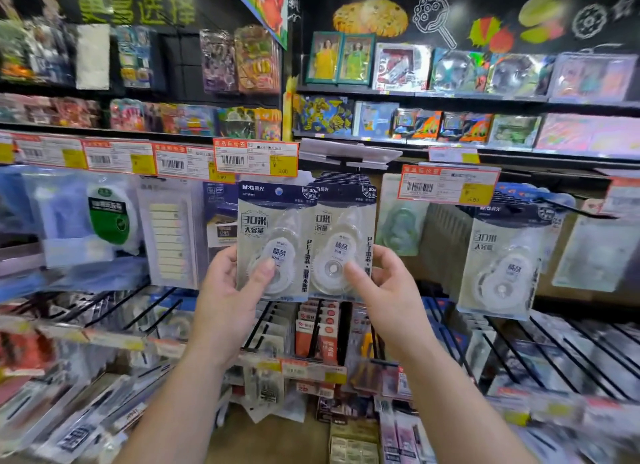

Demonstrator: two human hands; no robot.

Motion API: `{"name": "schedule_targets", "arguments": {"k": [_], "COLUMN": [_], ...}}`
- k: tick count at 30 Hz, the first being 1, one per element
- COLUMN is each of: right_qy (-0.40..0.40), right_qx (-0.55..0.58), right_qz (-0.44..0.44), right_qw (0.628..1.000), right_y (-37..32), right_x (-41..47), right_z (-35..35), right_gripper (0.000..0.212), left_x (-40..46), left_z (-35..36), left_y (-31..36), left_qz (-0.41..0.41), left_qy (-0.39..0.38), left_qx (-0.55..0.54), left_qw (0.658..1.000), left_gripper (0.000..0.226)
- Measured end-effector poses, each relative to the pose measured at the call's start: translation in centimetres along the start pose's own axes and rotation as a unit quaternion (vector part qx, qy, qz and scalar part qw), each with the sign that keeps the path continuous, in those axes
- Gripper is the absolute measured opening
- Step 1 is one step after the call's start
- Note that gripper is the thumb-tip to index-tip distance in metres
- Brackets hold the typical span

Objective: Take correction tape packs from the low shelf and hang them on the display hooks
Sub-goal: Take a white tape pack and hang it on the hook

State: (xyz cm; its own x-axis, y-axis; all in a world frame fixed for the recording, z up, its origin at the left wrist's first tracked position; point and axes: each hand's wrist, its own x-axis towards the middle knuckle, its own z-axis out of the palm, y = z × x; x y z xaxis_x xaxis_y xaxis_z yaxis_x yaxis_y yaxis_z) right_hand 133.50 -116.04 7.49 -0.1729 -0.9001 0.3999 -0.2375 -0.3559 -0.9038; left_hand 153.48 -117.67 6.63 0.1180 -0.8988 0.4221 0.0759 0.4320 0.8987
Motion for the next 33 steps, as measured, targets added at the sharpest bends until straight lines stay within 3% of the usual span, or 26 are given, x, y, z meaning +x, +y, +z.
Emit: {"name": "schedule_targets", "arguments": {"k": [6, 10, 19, 25, 33], "right_qy": [0.021, 0.023, 0.034, 0.037, 0.053], "right_qx": [-0.124, -0.145, -0.146, -0.155, -0.179], "right_qz": [0.012, 0.042, 0.039, 0.040, 0.059], "right_qw": [0.992, 0.988, 0.988, 0.986, 0.981], "right_y": [0.4, 0.5, 0.6, 1.0, 0.8], "right_x": [0.3, 0.4, 0.8, 1.2, 0.7], "right_z": [0.2, 0.5, 0.7, 0.8, 0.0], "right_gripper": [0.032, 0.061, 0.052, 0.064, 0.043], "left_x": [-0.1, -0.3, -0.6, -0.8, -1.4], "left_z": [0.0, -0.2, 0.1, 0.3, 0.9], "left_y": [-0.8, -1.1, -1.5, -1.7, -1.4], "left_qz": [-0.012, -0.017, -0.027, -0.032, -0.039], "left_qy": [-0.002, -0.004, -0.022, -0.021, -0.030], "left_qx": [-0.025, -0.035, -0.041, -0.044, -0.055], "left_qw": [1.000, 0.999, 0.999, 0.998, 0.997], "left_gripper": [0.033, 0.040, 0.030, 0.025, 0.022]}}
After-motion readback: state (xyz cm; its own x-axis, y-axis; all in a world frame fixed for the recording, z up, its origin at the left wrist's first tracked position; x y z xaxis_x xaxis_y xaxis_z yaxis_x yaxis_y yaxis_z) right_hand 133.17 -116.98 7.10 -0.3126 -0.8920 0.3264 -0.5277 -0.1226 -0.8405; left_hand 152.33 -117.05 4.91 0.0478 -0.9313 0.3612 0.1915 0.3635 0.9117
